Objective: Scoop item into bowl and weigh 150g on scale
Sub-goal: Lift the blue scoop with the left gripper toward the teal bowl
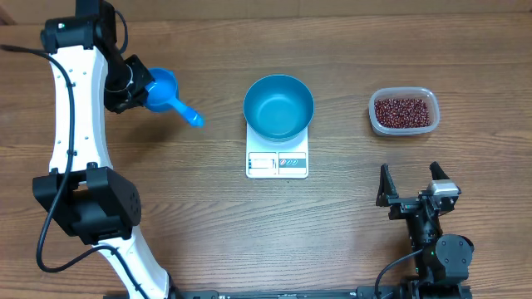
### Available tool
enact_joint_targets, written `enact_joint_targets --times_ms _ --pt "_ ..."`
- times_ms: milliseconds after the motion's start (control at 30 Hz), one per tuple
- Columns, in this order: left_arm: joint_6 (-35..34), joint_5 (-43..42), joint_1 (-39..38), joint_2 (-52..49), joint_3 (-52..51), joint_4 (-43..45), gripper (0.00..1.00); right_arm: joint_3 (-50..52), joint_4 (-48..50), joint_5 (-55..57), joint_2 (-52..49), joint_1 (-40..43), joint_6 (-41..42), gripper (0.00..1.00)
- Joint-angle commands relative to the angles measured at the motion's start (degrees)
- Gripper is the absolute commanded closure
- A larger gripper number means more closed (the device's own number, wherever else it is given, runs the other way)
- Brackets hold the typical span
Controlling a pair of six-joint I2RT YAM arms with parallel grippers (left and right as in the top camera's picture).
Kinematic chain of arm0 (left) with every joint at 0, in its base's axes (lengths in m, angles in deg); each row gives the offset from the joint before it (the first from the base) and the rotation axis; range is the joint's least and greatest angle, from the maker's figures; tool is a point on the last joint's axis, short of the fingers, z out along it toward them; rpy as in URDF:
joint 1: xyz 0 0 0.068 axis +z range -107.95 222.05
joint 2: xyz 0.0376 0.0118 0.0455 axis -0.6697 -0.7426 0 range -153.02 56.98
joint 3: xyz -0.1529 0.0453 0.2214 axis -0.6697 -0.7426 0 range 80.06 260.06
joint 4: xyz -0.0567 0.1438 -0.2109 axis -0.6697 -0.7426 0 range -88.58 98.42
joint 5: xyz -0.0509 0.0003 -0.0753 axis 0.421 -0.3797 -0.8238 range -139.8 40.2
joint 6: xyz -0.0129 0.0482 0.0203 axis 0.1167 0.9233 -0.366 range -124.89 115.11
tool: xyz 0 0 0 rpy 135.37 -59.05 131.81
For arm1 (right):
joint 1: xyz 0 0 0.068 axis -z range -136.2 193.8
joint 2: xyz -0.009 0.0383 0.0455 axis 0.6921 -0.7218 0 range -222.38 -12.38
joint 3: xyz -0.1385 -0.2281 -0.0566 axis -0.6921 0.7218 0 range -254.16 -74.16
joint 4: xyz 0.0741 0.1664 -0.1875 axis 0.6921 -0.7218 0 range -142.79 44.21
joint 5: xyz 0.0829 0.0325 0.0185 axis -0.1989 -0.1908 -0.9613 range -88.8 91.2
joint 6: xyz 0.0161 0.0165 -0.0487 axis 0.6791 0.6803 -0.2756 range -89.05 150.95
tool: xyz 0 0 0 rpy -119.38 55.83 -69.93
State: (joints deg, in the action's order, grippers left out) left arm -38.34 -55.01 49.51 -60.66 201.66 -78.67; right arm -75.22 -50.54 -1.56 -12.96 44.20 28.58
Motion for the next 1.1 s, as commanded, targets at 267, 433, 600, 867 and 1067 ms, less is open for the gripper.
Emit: enact_joint_targets --times_ms 267,433,600,867,1067 --pt "-20.22 2.34 -13.33 0.44 1.25 -1.92 0.96 0.61 0.13 -0.35 0.42 0.33 -0.72 0.0" --pt "-26.49 5.53 -20.46 0.44 1.25 -2.78 0.96 0.61 0.13 -0.35 0.42 0.33 -0.72 0.0" --pt "-28.48 5.86 -28.2 0.44 1.25 -2.19 0.96 0.61 0.15 -0.35 0.42 0.31 -0.72 0.0" --pt "-28.3 7.37 -34.32 0.44 1.25 -1.68 0.96 0.46 6.67 1.16 0.42 0.33 -0.72 0.0" --pt "-28.33 7.3 -34.58 0.44 1.25 -1.53 0.96 -14.56 -5.46 1.38 -2.1 0.61 1.05 0.0"
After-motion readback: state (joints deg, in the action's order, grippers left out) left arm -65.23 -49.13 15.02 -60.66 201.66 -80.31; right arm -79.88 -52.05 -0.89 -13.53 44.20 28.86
